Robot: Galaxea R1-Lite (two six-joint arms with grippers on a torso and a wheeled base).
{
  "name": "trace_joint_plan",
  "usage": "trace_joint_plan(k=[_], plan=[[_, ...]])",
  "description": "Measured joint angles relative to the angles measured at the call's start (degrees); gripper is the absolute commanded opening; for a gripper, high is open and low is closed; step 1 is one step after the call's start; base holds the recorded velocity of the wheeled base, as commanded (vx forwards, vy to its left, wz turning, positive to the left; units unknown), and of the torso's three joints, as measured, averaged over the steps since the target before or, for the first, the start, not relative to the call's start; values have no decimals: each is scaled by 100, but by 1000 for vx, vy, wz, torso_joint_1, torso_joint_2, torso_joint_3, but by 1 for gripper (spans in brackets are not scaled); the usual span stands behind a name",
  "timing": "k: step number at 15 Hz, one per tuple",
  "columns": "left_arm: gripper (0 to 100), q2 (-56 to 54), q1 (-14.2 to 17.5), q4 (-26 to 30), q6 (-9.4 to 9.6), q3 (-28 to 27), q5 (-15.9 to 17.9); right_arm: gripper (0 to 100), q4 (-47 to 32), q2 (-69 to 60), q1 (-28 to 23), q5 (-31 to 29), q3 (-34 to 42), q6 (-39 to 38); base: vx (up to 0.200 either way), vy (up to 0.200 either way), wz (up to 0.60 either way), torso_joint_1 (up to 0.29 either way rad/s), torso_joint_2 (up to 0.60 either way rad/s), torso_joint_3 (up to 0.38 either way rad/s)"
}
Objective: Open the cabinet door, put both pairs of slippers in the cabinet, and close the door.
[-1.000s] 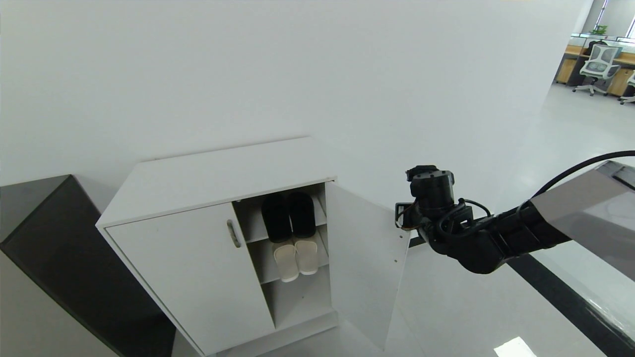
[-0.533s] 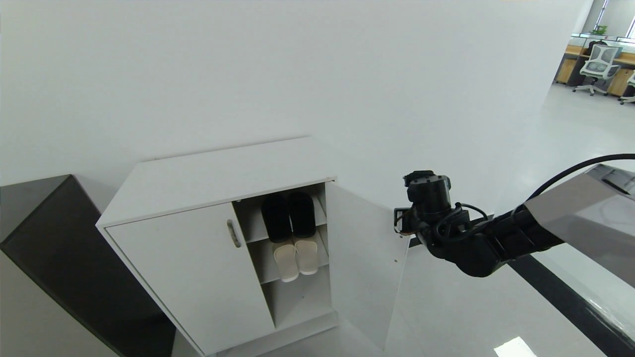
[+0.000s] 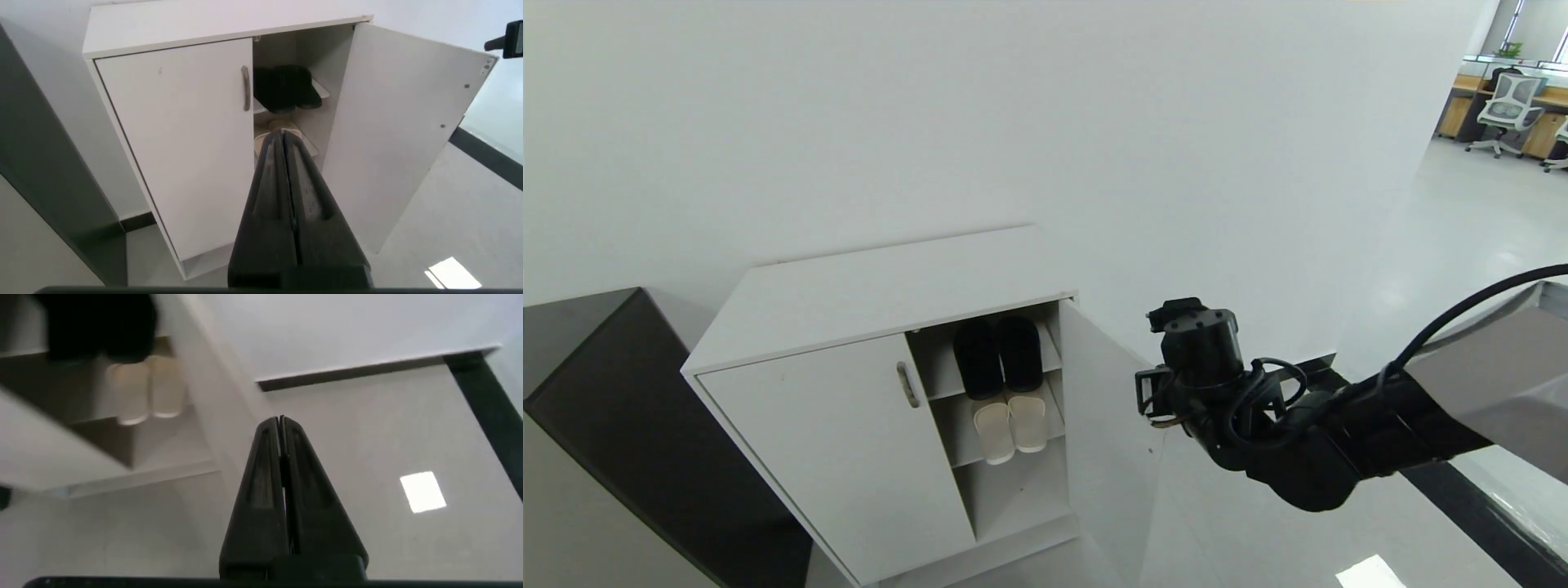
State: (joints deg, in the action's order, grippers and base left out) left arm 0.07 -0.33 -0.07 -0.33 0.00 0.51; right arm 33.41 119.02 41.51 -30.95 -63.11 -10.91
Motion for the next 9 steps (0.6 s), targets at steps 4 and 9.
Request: trace_joint_plan(k=[4,9], plan=[[0,0,0,0,0,0,2,0,13,-647,612,11,479,22,0,0,0,0,0,0],[0,0,0,0,1,0,-2,0,230,-438,352,68,433,24,0,0,0,0,0,0]])
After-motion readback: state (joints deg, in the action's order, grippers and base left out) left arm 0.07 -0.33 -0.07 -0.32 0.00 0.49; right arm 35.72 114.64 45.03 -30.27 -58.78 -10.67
